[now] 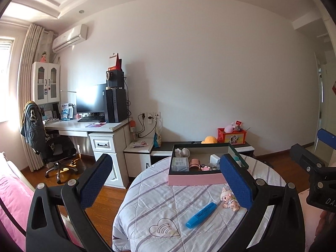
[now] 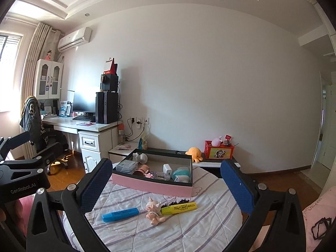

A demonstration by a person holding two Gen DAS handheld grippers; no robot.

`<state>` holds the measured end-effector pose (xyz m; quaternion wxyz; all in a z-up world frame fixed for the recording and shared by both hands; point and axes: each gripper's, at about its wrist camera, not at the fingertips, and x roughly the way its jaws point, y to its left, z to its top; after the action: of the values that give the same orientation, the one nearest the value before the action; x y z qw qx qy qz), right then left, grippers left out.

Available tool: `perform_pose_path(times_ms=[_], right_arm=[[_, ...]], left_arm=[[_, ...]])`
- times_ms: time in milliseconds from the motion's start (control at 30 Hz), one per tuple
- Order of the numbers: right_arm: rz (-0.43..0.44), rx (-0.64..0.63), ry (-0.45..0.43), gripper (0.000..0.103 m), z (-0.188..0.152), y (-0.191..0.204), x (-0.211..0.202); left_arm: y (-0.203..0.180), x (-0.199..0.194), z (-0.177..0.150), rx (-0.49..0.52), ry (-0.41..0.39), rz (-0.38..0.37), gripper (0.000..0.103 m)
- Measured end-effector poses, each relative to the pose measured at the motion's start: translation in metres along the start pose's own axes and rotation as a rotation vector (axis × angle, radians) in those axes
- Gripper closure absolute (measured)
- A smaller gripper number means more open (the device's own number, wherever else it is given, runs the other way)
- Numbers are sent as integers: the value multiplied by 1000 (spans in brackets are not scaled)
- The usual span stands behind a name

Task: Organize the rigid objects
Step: 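Withdraw both grippers and move toward the blue highlighter and doll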

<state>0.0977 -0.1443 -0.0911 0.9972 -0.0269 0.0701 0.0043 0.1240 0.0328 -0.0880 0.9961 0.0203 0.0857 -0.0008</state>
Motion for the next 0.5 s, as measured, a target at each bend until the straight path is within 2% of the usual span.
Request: perform_pose_path(times_ms=[500], right_arm=[[-9,10,20,0,-6,-5,2]], left_arm=[[-5,8,-3,14,22,0,0]])
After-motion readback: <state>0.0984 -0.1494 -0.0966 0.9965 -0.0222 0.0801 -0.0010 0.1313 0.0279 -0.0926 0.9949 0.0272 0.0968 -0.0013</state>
